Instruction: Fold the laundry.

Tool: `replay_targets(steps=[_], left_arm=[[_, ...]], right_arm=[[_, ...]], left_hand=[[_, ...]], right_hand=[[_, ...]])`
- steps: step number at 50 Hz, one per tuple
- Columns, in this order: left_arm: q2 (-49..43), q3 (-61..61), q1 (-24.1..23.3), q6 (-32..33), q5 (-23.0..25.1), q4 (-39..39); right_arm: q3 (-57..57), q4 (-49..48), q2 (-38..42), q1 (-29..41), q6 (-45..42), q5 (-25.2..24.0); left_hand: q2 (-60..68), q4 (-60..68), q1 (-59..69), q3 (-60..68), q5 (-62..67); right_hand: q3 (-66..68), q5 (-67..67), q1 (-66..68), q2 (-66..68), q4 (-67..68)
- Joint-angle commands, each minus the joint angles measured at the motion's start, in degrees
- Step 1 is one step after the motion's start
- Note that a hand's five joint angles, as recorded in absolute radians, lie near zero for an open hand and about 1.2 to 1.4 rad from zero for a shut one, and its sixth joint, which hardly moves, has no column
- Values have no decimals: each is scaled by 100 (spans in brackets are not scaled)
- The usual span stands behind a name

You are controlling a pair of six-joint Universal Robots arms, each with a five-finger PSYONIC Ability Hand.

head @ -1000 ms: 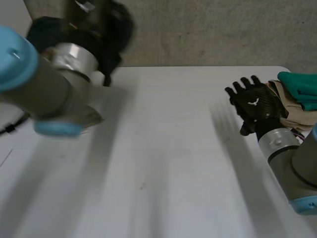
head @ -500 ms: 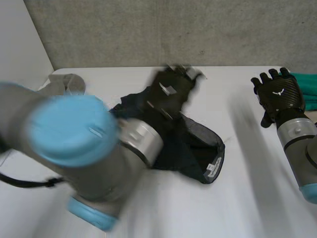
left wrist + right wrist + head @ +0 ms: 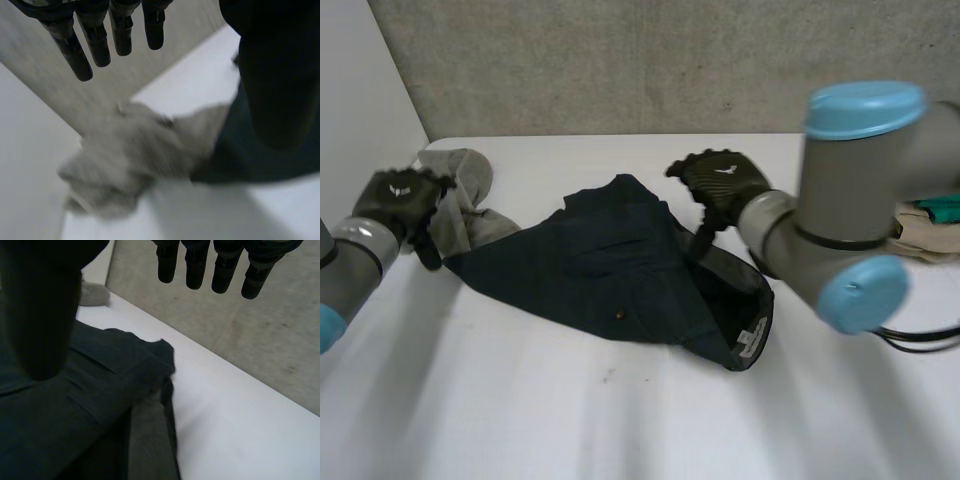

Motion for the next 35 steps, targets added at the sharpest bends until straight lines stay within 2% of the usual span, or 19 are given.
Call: replay_targets(steps=[1,7,12,17,19,20,23,24,29,35], left_arm=[[-734,133,117,38,48,-40],[-1191,388,126,29,284,-4],[-1587,757,99,38,513,-31],[-1833,1047,99,11,452,-22],[-1807,1056,99,-24,452,30],[-1772,1065,99,-33,452,57],[-1571,1056,91,-85,443,162],[-1465,1048,64,-112,452,180],[-781,934,-128,-646,443,277],[160,767,-287,-1078,461,312]], right_arm=[[-1962,20,1637,246,-45,-4],[-3430,3,2912,272,-53,-30],[-4064,-6,3519,272,-71,-30],[-4065,-24,3625,272,-71,-127],[-4065,-24,3660,272,-71,-171],[-4100,-33,3713,272,-71,-180],[-4153,-41,3731,272,-71,-136],[-4179,-41,3722,272,-71,-119],[-4416,-15,3459,263,-167,-13],[-4023,90,2100,202,-834,40]], left_hand=[[644,679,710,632,670],[1433,1468,1499,1421,1459],[3063,3098,3129,3051,3089],[6673,6708,6739,6661,6699],[6681,6715,6747,6669,6707],[6681,6715,6747,6669,6707],[6681,6715,6747,6669,6707],[6681,6715,6747,6669,6707],[6681,6715,6747,6669,6707],[6681,6715,6747,6669,6707]], right_hand=[[-217,-267,-354,-214,-223],[-41,-92,-178,-38,-47],[564,513,427,566,557],[1992,1942,1855,1995,1986],[2765,2714,2628,2767,2758],[4018,3967,3881,4021,4011],[6478,6427,6341,6481,6472],[6780,6730,6643,6783,6774],[6783,6733,6646,6786,6777],[6783,6733,6646,6786,6777]])
